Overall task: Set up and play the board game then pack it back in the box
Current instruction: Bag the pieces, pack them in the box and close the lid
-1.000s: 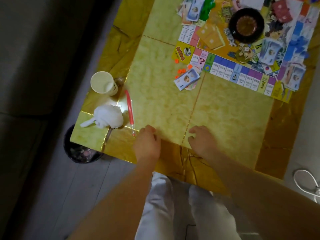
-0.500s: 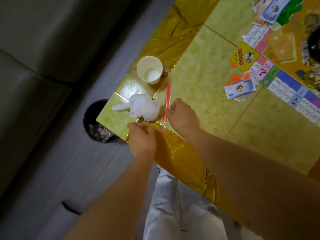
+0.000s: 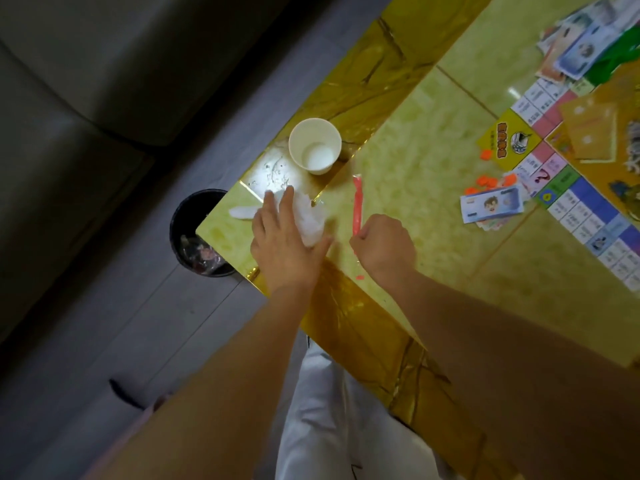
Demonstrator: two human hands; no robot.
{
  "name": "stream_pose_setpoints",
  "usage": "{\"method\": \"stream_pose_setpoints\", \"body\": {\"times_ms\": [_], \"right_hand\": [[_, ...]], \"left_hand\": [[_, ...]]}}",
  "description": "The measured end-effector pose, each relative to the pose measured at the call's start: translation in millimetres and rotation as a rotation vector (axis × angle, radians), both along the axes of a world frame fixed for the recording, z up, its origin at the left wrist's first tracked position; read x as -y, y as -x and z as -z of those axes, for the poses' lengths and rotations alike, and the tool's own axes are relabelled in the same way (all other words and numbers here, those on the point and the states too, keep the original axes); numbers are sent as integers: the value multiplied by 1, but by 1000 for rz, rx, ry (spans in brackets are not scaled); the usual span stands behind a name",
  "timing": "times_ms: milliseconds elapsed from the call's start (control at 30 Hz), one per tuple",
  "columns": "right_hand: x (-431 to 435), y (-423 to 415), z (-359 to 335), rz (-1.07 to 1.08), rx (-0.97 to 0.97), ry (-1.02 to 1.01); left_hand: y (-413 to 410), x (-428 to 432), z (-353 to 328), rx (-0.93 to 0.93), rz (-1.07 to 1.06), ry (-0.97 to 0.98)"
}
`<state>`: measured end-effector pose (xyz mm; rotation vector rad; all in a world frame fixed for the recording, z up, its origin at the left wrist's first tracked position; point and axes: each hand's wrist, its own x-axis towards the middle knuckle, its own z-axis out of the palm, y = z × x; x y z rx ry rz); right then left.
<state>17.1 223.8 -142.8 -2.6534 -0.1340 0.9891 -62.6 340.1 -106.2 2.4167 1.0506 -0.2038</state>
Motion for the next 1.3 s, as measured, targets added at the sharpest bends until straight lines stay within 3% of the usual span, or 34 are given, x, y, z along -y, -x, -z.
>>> {"method": "stream_pose_setpoints", "body": {"times_ms": [300,433,600,733,867,933,1100,1200,1300], "right_hand": [[29,-20,-19,199,37,-323],[10,-34,-41,66,191,-454],[-34,-45,-69,-134,216,-459],[-58,-43,-63,-293,131,-291],[-69,-38,-45,-235,148,-141],[-76,-32,-43,-208,190,-161],[-129,0,-52,-208,192,-405],[-181,25,-47,-172,148,-493],[-237,55,-41,-126,98,-570]], "left_hand": [[3,-3,0,-49,-131,168],[2,-10,-7,-51,-123,205],[0,-27,-13,-16,-96,266],[0,-45,-17,-4,-105,336],[4,-64,-18,-23,-178,450],[10,-77,-19,29,-178,504],[34,-131,-21,174,-340,365],[52,-172,-19,118,-462,160],[79,-214,-5,53,-482,109]]}}
